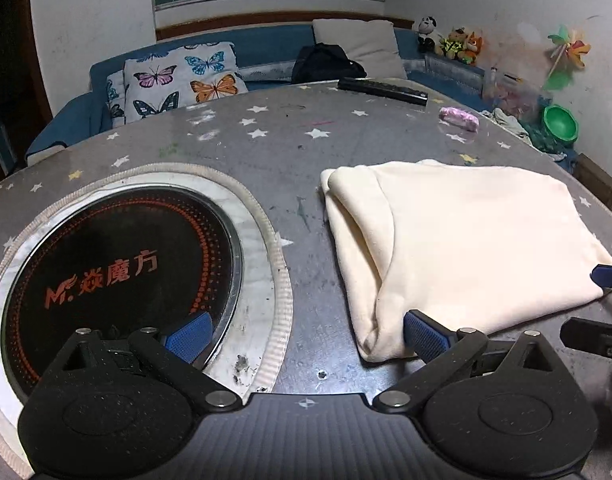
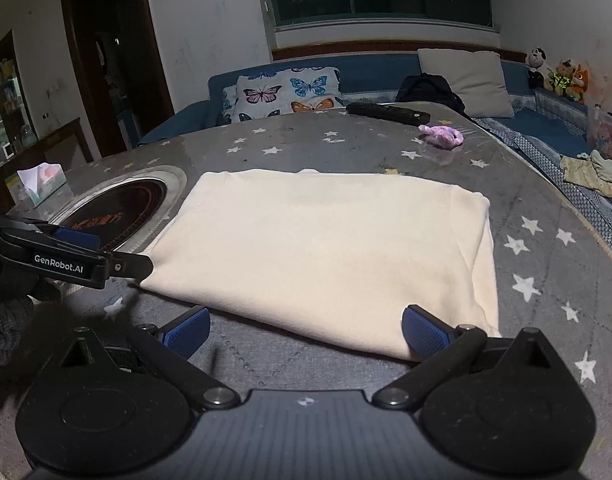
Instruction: Fold clothes
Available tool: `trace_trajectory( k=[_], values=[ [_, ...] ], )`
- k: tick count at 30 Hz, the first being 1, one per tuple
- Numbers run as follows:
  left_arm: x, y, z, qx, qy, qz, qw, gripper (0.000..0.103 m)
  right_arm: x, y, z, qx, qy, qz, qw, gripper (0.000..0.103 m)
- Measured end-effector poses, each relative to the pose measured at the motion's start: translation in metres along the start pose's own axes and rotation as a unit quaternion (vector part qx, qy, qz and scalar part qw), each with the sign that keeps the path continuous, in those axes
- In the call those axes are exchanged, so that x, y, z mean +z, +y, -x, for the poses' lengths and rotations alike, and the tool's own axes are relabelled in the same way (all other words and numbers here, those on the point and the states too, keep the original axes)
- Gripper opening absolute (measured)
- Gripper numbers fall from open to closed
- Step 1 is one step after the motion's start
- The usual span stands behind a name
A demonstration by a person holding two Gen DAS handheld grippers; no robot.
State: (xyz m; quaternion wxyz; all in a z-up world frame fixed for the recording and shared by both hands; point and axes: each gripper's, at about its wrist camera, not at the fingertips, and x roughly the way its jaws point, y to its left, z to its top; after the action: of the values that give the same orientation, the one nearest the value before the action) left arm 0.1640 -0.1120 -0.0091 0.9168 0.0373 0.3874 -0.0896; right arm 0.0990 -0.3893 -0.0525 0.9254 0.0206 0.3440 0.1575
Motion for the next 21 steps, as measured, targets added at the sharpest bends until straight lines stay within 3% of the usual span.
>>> trace_trajectory(
  k=[21],
  values=[
    [-0.024, -0.003, 0.037, 0.008, -0.015, -0.006, 0.9998, 0.103, -0.011, 0.014, 0.019, -0.04, -0.001, -0.002, 0.999, 0.103]
  ],
)
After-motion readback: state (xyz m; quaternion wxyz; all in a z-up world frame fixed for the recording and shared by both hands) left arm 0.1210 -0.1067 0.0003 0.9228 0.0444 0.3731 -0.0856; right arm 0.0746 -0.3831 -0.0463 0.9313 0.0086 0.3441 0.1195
